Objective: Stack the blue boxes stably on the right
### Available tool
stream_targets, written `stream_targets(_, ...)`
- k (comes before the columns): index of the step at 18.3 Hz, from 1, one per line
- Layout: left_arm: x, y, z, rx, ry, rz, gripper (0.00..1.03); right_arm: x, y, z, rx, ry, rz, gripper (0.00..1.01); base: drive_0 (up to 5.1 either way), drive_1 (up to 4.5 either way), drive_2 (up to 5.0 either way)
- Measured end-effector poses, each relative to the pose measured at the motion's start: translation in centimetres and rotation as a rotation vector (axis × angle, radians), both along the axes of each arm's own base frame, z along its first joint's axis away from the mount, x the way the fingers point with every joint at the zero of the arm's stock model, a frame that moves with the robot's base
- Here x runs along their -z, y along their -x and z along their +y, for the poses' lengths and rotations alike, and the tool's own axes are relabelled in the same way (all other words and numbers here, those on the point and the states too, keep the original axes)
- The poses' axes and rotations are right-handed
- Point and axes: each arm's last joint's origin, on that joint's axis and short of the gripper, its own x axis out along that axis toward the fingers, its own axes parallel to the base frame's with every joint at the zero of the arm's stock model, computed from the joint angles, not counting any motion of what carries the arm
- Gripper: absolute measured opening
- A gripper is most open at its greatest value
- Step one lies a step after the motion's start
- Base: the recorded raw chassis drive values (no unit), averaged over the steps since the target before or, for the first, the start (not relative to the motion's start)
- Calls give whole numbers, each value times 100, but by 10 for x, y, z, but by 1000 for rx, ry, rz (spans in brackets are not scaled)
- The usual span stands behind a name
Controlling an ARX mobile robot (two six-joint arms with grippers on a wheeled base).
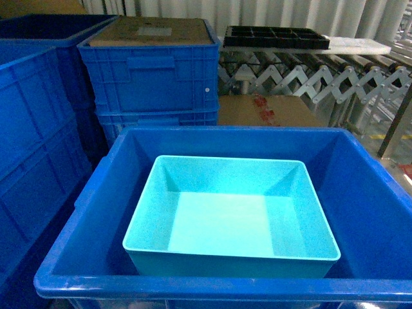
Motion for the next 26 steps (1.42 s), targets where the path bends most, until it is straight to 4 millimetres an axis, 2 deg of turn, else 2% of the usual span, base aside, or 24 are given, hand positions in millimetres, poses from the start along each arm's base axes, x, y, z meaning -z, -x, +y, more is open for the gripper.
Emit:
stream_targets(1,5,4,2,-2,2,-5,1,8,5,0,0,0,6,2,0,0,0)
stream_targets(7,35,28,23,-23,-1,-2,2,39,29,0,0,0,7,2,0,0,0)
stream_targets(11,47,39,21,2,-2,-1,2,50,40,0,0,0,8,2,0,0,0)
stream_targets(17,57,50,21,2,-2,-29,2,62,51,0,-1,0,-16,2,0,0,0)
stream_targets(26,60,62,21,1,-2,-3,2,65,63,0,0,0,8,2,0,0,0)
